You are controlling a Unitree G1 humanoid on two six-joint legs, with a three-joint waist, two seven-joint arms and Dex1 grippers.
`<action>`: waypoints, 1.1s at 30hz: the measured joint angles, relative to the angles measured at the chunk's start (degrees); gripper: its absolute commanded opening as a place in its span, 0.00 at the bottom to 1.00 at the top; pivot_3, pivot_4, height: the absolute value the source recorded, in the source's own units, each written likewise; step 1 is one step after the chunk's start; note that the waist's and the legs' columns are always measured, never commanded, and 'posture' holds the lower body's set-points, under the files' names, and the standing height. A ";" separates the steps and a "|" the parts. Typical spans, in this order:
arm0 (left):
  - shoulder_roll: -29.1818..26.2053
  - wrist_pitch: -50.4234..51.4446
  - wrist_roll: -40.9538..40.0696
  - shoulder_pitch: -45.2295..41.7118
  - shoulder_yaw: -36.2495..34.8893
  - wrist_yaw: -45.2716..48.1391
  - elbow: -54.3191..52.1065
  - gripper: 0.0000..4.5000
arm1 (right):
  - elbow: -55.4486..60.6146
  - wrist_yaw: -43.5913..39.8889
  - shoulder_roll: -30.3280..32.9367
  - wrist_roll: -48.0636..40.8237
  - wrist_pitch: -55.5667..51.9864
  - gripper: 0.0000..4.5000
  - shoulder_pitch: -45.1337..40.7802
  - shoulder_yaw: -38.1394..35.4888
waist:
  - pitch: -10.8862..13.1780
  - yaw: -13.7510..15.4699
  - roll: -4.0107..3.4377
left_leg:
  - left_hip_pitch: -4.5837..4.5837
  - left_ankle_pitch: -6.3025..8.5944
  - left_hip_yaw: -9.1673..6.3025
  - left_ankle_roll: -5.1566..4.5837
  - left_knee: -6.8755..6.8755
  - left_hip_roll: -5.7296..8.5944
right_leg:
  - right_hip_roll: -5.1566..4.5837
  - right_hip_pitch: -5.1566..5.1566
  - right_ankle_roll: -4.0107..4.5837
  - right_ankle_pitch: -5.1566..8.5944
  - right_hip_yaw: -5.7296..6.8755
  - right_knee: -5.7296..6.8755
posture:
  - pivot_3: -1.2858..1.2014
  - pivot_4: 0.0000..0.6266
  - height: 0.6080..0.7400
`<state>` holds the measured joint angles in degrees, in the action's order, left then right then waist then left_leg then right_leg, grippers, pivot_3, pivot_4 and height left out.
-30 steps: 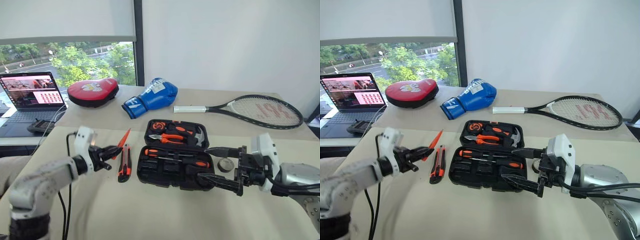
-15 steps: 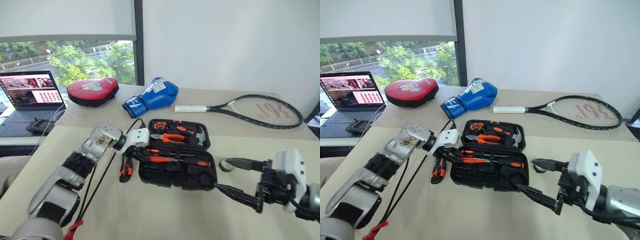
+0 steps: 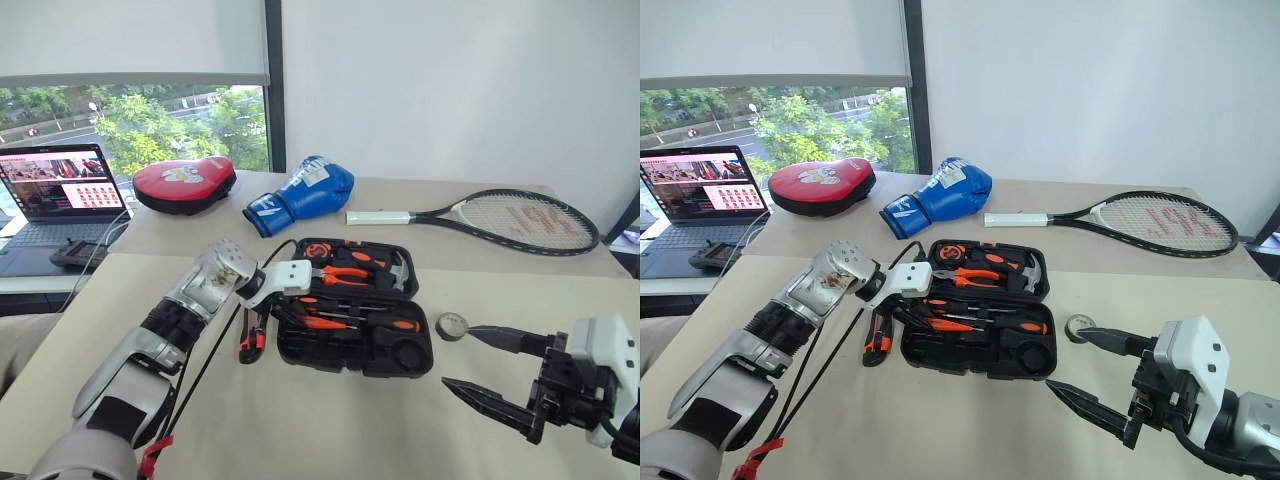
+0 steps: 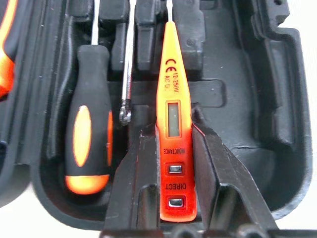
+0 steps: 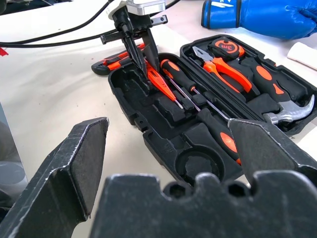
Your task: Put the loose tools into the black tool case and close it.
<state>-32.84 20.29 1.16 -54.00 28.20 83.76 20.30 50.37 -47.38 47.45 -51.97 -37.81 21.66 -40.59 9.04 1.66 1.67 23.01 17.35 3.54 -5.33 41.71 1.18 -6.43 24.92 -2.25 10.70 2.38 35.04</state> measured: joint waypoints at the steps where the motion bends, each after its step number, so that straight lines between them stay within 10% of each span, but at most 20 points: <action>1: -0.01 0.09 0.00 0.31 -0.02 -0.02 -0.48 0.13 | -0.07 0.01 0.06 0.01 0.01 1.00 -0.09 0.01 | 0.00 0.01 0.00 | 0.00 0.00 0.00 0.00 0.00 0.00 | 0.00 0.00 0.00 0.00 0.00 0.00 | 0.52 0.24 1.00; 33: 3.40 -4.90 3.23 -1.15 -1.08 -2.45 5.29 0.13 | -0.26 -0.09 0.34 -0.05 0.17 1.00 1.33 -0.38 | -0.01 0.59 -0.01 | -0.16 0.01 -0.02 -0.02 0.05 0.02 | -0.03 -0.21 -0.01 -0.02 0.00 -0.01 | 0.52 0.24 1.00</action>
<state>-29.44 15.39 4.40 -55.15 27.12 81.30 25.59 50.11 -47.47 47.79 -52.02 -37.63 22.99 -40.97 9.03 2.25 1.65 22.84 17.36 3.52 -5.35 41.75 1.20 -6.46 24.71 -2.26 10.68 2.39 35.03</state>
